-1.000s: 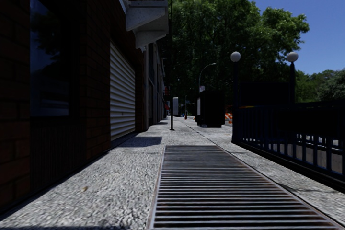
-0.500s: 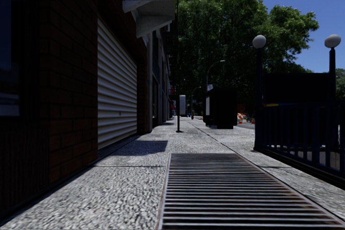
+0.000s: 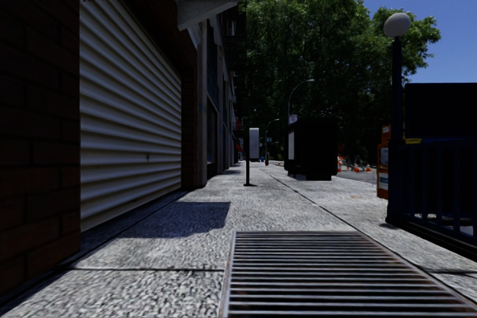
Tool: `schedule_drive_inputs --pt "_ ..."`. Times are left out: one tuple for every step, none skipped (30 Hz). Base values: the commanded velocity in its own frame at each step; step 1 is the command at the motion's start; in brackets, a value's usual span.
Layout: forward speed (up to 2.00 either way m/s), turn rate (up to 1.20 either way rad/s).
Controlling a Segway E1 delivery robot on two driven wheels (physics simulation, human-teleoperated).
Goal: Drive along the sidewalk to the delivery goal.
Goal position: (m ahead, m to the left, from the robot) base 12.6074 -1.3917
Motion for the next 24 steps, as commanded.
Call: schedule_drive_inputs --pt "2.0 0.0" --pt "2.0 0.0" --pt "2.0 0.0" --pt "2.0 0.0" --pt "2.0 0.0" --pt "2.0 0.0" --pt "2.0 0.0" --pt "2.0 0.0" --pt "2.0 0.0" --pt "2.0 0.0" --pt "2.0 0.0" --pt "2.0 0.0" --pt "2.0 0.0" --pt "2.0 0.0" --pt "2.0 0.0" --pt "2.0 0.0" --pt "2.0 0.0" --pt "2.0 0.0" --pt "2.0 0.0" --pt "2.0 0.0" --pt "2.0 0.0" --pt "2.0 0.0" --pt "2.0 0.0" --pt "2.0 0.0"
